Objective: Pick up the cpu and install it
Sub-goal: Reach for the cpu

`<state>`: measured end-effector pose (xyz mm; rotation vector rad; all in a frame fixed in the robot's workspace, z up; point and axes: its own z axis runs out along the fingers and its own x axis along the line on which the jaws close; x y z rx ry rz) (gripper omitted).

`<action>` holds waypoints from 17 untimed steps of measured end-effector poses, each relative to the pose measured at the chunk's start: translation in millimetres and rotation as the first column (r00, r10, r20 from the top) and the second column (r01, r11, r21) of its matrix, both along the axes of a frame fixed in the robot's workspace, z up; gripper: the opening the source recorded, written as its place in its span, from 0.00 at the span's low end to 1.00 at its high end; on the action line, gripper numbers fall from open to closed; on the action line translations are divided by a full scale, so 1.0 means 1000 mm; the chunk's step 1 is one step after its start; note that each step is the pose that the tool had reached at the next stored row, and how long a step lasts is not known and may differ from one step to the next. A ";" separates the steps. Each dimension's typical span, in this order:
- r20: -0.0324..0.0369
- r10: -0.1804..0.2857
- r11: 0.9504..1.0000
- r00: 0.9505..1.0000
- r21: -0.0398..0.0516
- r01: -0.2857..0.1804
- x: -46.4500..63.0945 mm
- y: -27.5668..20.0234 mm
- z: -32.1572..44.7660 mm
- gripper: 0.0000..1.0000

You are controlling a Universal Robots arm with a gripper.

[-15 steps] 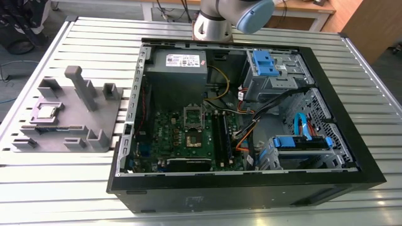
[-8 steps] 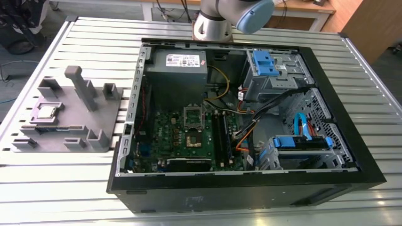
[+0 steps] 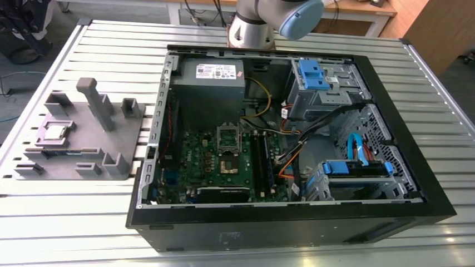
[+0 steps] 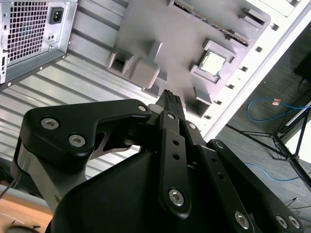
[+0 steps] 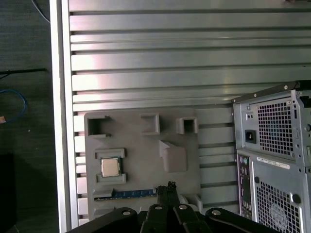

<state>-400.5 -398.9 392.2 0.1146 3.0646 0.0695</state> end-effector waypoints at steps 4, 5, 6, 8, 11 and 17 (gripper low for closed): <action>0.000 0.000 1.000 1.000 0.000 0.000 -0.002 0.0000 0.0000 0.11; 0.000 0.000 1.000 1.000 0.000 0.000 -0.002 0.0000 0.0000 0.11; 0.001 0.000 1.000 1.000 0.000 0.000 -0.003 0.0000 0.0000 0.11; 0.001 0.000 1.000 1.000 0.000 0.000 -0.004 0.0000 0.0000 0.11; 0.001 0.000 1.000 1.000 0.000 0.000 -0.005 0.0000 0.0000 0.11; 0.002 0.000 1.000 1.000 0.000 0.000 -0.008 0.0000 0.0000 0.11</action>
